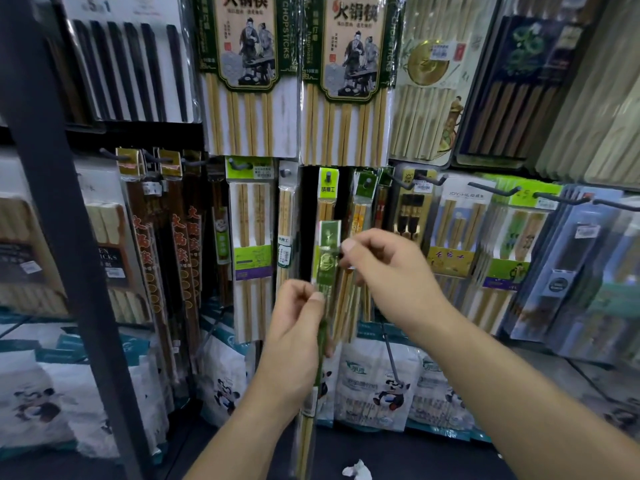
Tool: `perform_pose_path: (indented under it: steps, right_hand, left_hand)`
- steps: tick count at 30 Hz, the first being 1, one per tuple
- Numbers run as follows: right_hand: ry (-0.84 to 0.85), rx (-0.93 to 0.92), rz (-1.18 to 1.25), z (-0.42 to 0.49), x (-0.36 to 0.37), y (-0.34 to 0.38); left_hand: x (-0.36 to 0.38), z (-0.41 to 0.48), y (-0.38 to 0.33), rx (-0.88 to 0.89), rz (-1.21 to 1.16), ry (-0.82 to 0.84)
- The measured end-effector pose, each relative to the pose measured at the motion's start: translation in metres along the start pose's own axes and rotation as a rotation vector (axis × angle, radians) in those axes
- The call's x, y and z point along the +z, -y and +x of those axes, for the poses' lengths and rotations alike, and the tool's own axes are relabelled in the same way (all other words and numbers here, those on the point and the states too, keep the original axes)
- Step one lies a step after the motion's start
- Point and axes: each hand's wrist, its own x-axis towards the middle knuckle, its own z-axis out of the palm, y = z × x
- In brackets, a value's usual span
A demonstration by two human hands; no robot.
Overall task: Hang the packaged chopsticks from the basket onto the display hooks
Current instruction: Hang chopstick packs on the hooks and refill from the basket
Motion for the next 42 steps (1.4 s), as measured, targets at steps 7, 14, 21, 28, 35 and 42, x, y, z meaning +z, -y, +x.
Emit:
perform_pose_path:
  steps: [7, 14, 21, 28, 35, 42]
  right_hand:
    - [-0.084, -0.053, 0.071, 0.010, -0.014, 0.003]
    - [-0.135, -0.012, 0.045, 0.043, -0.016, 0.005]
    - [-0.247, -0.003, -0.009, 0.062, -0.013, -0.001]
    - [-0.246, 0.034, -0.119, 0.057, -0.014, -0.019]
    - [-0.178, 0.098, -0.114, 0.031, -0.014, -0.065]
    - [0.034, 0.218, 0.120, 0.036, 0.003, -0.084]
  left_hand:
    - [0.031, 0.026, -0.019, 0.184, 0.183, 0.043]
    - [0.034, 0.054, -0.025, 0.200, 0.286, 0.006]
    - [0.037, 0.067, -0.020, 0.220, 0.340, -0.036]
    - [0.032, 0.062, -0.014, 0.254, 0.620, -0.097]
    - [0.040, 0.062, -0.016, 0.195, 0.738, -0.080]
    - [0.053, 0.083, 0.006, 0.022, 0.353, 0.051]
